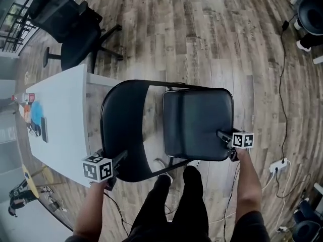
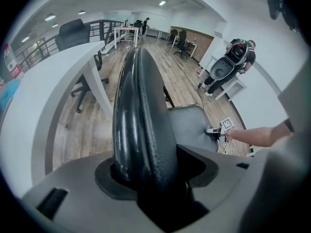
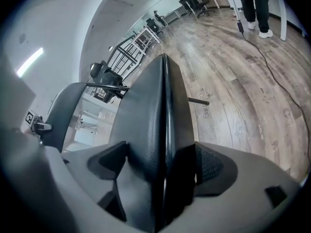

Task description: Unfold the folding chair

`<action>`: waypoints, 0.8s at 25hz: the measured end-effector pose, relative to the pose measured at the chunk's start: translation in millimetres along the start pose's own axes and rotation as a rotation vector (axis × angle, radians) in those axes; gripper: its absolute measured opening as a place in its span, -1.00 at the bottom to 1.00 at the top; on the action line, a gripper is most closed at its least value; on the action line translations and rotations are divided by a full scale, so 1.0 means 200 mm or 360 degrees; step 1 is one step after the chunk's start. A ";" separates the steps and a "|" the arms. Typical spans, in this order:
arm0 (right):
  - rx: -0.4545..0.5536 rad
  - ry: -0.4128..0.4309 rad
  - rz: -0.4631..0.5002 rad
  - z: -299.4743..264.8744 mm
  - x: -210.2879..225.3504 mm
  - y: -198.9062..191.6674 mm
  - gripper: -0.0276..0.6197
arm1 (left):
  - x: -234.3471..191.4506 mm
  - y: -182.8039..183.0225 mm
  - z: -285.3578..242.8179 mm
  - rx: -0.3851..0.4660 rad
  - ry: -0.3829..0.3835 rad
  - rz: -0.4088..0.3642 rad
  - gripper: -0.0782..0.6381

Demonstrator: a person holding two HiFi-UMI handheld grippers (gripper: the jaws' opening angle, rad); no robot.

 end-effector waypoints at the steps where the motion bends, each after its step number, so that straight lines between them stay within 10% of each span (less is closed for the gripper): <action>1: -0.0003 0.0015 -0.0008 0.00 0.04 0.00 0.34 | 0.02 0.00 -0.02 0.0002 -0.0003 -0.0004 -0.08; 20: -0.0031 0.0075 -0.0067 -0.02 0.48 -0.08 0.48 | 0.56 0.08 -0.11 0.0036 0.0017 -0.0078 -0.18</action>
Point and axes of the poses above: the fingertips, and each gripper's own axes: z backward along the fingers, x to its right, y out of its top, the point moved 4 cm from there along z, backward along the fingers, and after that the axes turned 6 degrees about y, right-handed, at the moved point
